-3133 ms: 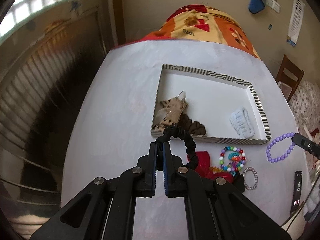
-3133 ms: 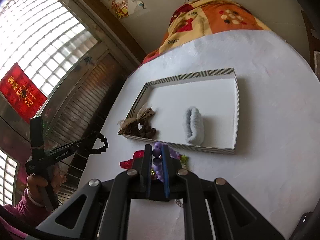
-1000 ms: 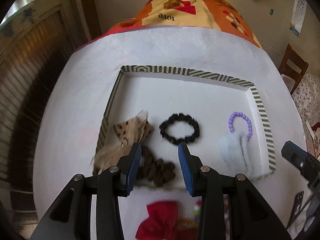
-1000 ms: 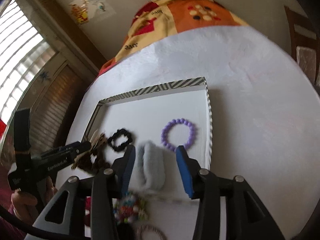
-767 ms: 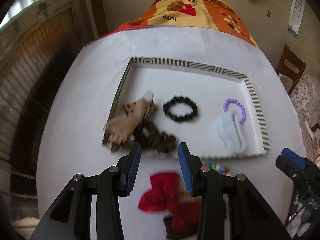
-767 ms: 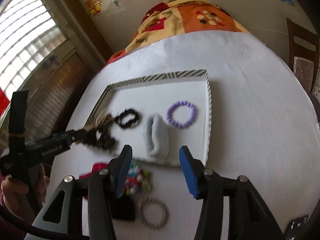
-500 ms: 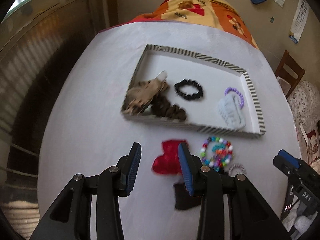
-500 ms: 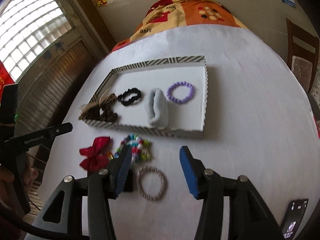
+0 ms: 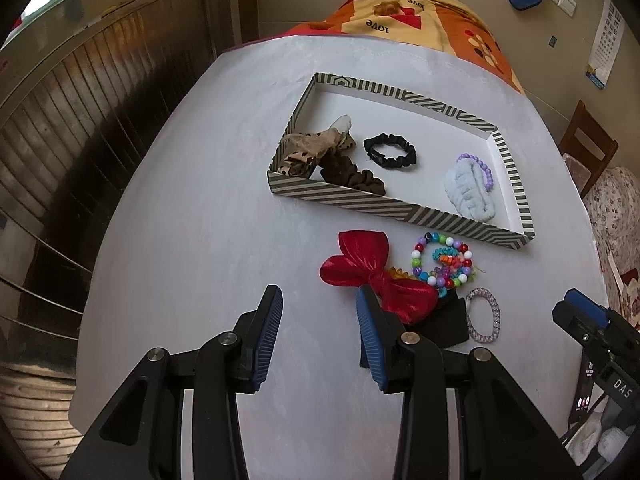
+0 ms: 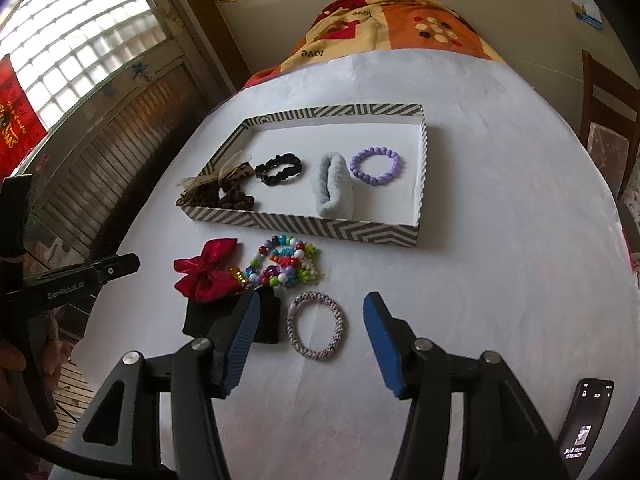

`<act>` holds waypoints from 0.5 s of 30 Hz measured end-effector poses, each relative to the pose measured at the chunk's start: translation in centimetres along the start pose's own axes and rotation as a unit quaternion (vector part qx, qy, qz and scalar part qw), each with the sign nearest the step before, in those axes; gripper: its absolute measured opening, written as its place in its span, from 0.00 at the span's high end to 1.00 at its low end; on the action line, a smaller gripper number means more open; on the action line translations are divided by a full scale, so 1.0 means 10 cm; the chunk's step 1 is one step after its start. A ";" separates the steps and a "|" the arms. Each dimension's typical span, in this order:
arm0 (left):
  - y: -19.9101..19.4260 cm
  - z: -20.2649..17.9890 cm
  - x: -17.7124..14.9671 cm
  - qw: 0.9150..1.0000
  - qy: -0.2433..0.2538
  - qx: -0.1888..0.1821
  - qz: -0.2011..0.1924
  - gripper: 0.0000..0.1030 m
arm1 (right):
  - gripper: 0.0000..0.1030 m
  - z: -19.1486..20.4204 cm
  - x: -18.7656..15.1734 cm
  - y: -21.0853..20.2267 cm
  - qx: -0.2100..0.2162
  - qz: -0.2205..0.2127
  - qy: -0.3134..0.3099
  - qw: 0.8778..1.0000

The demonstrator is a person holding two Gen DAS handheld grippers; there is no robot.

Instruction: Organize jewelry

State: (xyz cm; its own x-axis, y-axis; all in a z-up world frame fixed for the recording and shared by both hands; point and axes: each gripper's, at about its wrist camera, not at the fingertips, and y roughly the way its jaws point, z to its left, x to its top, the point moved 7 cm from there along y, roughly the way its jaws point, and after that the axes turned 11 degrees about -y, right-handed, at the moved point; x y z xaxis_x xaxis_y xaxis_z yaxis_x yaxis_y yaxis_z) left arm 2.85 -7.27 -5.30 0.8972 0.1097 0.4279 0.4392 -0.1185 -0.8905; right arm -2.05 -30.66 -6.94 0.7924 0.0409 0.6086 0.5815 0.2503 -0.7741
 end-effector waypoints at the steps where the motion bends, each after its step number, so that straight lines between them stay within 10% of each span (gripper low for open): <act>1: 0.00 -0.01 0.00 1.000 0.000 0.001 -0.001 0.85 | 0.45 0.01 -0.01 -0.01 0.000 0.000 -0.002 1.000; 15: 0.11 -0.04 -0.07 0.999 -0.024 -0.013 0.029 0.85 | 0.42 -0.16 -0.16 0.03 -0.004 0.018 0.010 1.000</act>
State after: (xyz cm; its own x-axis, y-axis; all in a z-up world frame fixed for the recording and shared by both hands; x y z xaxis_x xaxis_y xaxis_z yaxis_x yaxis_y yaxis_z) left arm 2.75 -7.86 -6.48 0.9183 0.1498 0.3664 0.3876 -0.1520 -0.9092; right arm -2.85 -32.17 -8.40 0.8158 0.0305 0.5776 0.5546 0.2420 -0.7961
